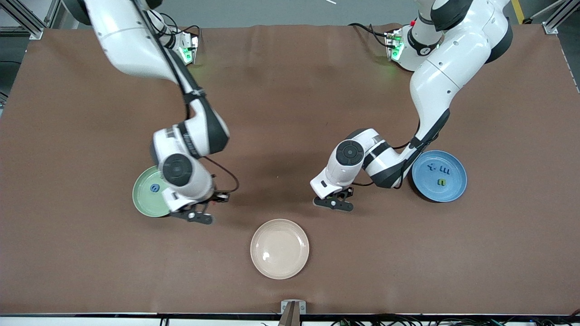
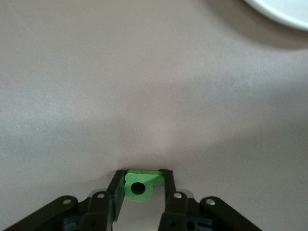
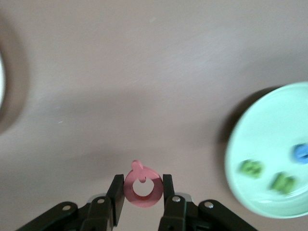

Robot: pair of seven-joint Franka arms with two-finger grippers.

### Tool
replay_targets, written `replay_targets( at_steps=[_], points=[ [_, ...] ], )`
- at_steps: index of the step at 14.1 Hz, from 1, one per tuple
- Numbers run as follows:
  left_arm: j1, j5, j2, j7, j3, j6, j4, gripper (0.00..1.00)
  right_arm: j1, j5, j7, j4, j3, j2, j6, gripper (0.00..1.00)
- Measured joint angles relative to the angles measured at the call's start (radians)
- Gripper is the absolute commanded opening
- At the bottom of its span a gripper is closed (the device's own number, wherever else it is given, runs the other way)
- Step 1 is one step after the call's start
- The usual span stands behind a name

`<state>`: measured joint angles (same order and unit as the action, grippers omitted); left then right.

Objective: Sort upper and lower case letters into plates
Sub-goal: 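Carry the a to the blue plate while the right carries o to green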

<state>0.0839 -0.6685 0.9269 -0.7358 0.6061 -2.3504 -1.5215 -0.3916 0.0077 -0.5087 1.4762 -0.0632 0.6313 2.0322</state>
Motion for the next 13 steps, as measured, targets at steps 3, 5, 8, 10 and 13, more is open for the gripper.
replay_targets(
  at_steps=[3,5,8,10,13],
  points=[
    [-0.020,0.002,-0.024,0.000,0.008,0.094,0.018,0.11,0.112,0.007,0.186,0.055,0.000,-0.038,-0.005,0.01],
    [-0.067,0.005,-0.052,0.002,0.052,0.175,0.014,0.10,0.173,0.007,0.272,0.086,0.001,-0.040,0.001,0.01],
    [-0.261,0.005,-0.106,0.073,0.200,0.237,-0.074,0.10,0.237,0.008,0.349,0.114,0.001,-0.040,0.016,0.01],
    [-0.472,0.002,-0.137,0.154,0.332,0.247,-0.189,0.10,0.255,0.008,0.369,0.147,0.003,-0.040,0.065,0.01],
    [-0.768,-0.030,-0.173,0.319,0.455,0.250,-0.364,0.10,0.257,0.008,0.372,0.236,0.006,-0.040,0.180,0.01]
  ],
)
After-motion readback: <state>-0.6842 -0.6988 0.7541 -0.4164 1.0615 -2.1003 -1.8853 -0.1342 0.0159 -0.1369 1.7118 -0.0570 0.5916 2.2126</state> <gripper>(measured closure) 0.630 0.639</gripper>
